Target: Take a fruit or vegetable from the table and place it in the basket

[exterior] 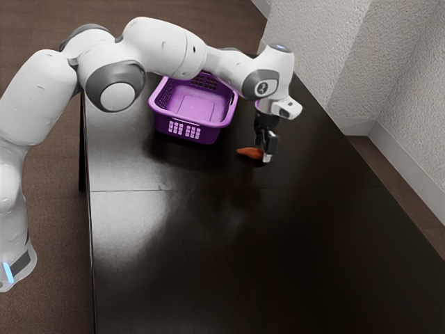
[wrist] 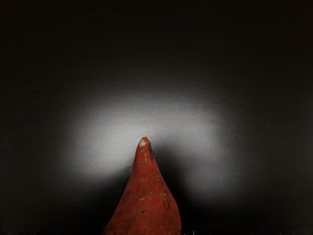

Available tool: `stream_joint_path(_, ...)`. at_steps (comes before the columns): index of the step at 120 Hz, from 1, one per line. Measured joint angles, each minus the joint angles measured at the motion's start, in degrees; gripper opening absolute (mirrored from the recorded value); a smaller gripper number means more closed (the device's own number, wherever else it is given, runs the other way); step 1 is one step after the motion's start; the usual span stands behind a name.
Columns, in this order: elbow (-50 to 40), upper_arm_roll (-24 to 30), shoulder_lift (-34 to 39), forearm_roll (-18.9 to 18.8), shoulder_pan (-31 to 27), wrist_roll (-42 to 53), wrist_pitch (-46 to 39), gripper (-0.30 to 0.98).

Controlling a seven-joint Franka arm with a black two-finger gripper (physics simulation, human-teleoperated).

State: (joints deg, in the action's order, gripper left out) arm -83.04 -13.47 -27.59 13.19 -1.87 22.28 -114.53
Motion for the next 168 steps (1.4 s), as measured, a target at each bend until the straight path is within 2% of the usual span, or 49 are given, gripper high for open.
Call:
stream_joint_path(29, -0.44, -0.17, -0.13, -0.06, -0.54, 1.74, -0.05, 0.66)
stream_joint_path(56, -0.48, -0.17, -0.33, 0.04, -0.92, 3.36, -0.21, 0.25)
stream_joint_path(81, -0.37, -0.14, -0.44, -0.25, -0.94, 4.47, -0.38, 0.14)
stream_joint_path(108, 0.77, -0.08, -0.01, -0.79, -0.89, 5.84, -0.34, 0.12)
stream_joint_path(129, 4.13, 0.23, 1.89, -1.18, -0.61, 6.66, 0.67, 0.15)
stream_joint_path(168, 5.42, 1.01, 10.98, -4.49, -0.26, 6.11, 6.65, 0.16)
